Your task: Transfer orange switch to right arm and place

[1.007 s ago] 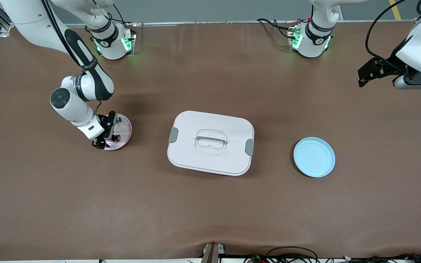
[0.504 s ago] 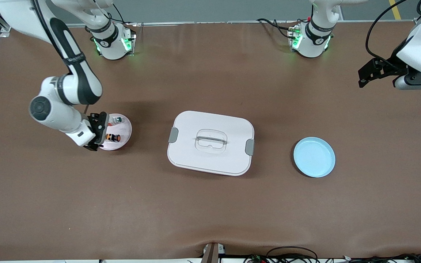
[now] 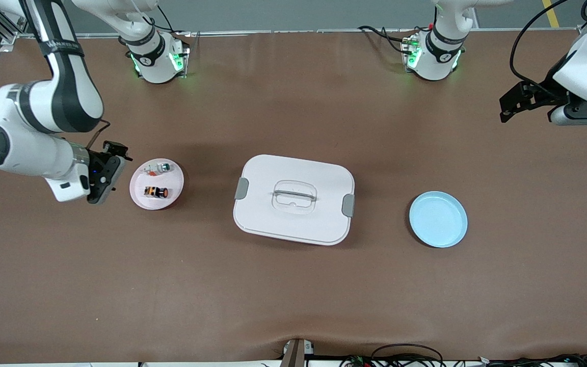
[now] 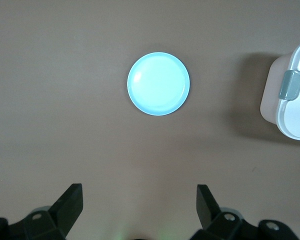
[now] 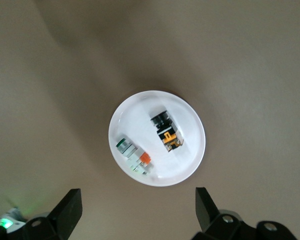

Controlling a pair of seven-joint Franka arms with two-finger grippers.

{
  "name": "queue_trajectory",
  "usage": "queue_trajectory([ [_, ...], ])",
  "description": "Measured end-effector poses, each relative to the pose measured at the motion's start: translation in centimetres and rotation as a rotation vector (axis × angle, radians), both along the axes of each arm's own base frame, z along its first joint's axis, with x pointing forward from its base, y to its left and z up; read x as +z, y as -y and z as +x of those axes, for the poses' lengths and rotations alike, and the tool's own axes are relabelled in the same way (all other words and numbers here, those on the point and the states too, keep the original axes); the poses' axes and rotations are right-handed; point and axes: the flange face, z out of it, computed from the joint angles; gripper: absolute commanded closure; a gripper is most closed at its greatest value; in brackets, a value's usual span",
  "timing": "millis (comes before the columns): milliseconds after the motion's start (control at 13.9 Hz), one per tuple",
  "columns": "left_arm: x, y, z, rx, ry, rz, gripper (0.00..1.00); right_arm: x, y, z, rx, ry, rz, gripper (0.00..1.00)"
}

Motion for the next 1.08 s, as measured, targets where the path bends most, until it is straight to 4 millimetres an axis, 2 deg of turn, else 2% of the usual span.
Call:
queue_trajectory([
  [504,0.0,0.0,0.0,0.0,0.0,0.0,0.0,10.1,1.0,1.3,-0.453,-0.023,-0.231,0.0],
  [719,0.0,0.0,0.0,0.0,0.0,0.0,0.0,12.4,1.2,1.4,-0.606,-0.015,-0.269,0.0],
  [1079,-0.1,0.0,0.0,0.0,0.0,0.0,0.0,16.3,1.4,1.0,-0.739,-0.019,-0.31,0.0],
])
